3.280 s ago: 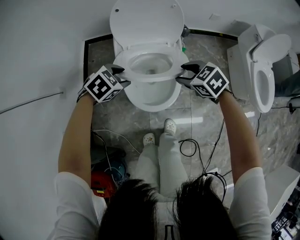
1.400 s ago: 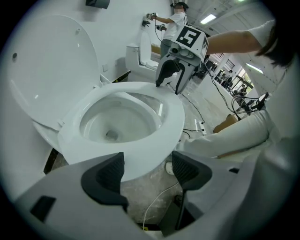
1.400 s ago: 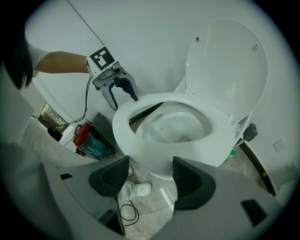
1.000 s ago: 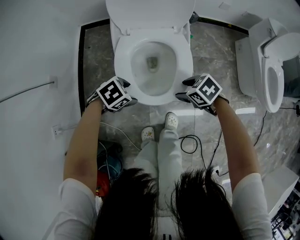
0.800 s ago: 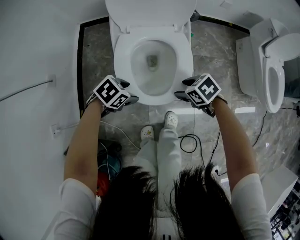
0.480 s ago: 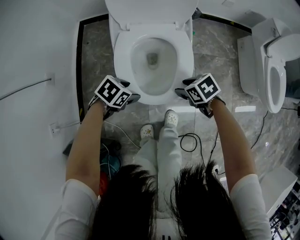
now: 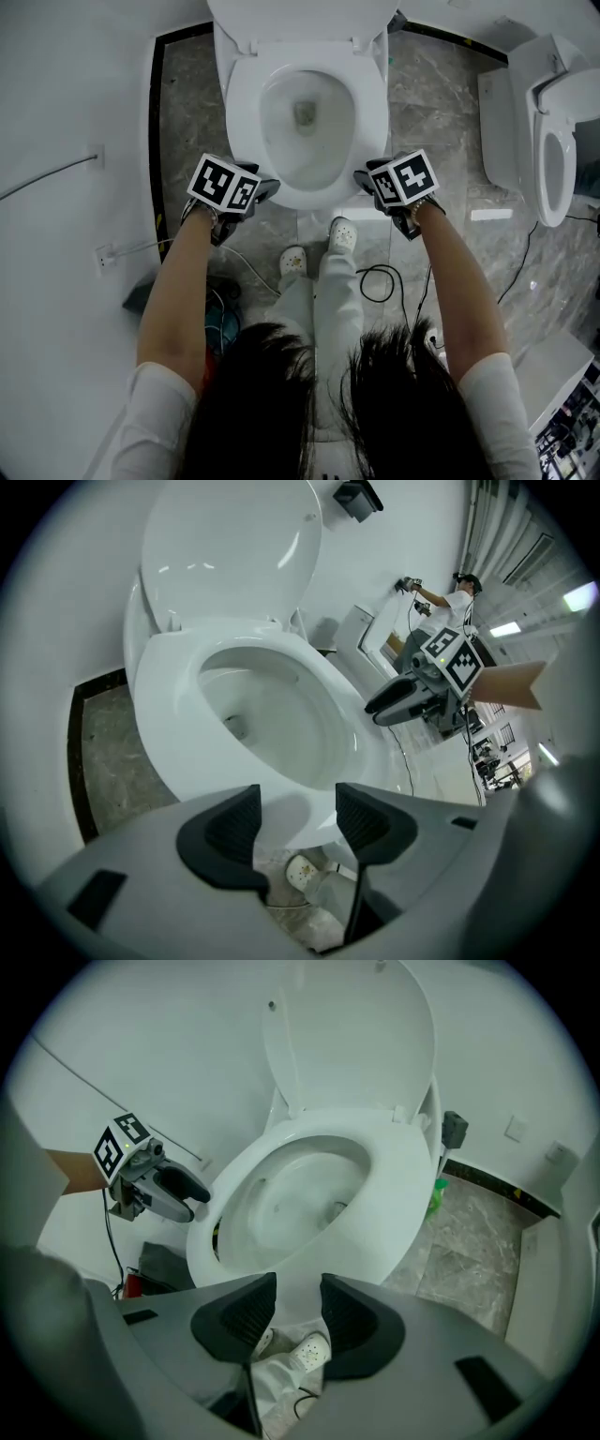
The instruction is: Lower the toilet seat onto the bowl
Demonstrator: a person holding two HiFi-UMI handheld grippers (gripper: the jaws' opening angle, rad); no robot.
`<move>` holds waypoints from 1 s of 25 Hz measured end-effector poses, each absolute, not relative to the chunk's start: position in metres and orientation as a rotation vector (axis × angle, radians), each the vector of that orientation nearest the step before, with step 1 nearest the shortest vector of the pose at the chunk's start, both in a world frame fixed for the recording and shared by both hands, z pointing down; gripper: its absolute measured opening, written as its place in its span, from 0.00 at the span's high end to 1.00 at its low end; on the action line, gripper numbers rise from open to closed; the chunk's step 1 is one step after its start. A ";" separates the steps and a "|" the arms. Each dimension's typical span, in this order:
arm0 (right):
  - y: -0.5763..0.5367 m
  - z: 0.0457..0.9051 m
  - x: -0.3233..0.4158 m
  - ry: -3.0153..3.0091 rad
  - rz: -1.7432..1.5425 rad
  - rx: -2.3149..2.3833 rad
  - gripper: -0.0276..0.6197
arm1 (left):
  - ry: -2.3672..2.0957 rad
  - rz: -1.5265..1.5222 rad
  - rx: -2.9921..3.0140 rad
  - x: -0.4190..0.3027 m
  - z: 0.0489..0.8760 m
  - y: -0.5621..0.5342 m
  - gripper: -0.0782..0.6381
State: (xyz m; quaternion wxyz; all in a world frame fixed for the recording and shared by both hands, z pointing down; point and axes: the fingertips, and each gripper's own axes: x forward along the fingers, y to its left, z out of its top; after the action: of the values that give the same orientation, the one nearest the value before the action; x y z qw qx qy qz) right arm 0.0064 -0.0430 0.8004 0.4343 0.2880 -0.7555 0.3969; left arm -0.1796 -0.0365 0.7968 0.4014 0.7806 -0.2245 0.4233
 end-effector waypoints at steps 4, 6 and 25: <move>-0.045 0.809 0.010 -1.856 0.995 0.756 0.73 | -0.605 1.069 1.960 -0.183 0.805 -0.039 0.58; -0.047 0.814 0.012 -1.842 0.992 0.775 0.77 | -0.632 1.052 1.943 -0.185 0.810 -0.042 0.61; -0.059 0.850 0.025 -1.713 1.125 0.934 0.91 | -0.840 0.953 1.727 -0.207 0.849 -0.055 0.88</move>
State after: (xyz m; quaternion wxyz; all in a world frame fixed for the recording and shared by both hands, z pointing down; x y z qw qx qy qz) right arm 0.0254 -0.0587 0.8499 0.4302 0.3745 -0.6866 0.4508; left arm -0.2065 -0.0546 0.8490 0.4785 0.7073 -0.3439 0.3906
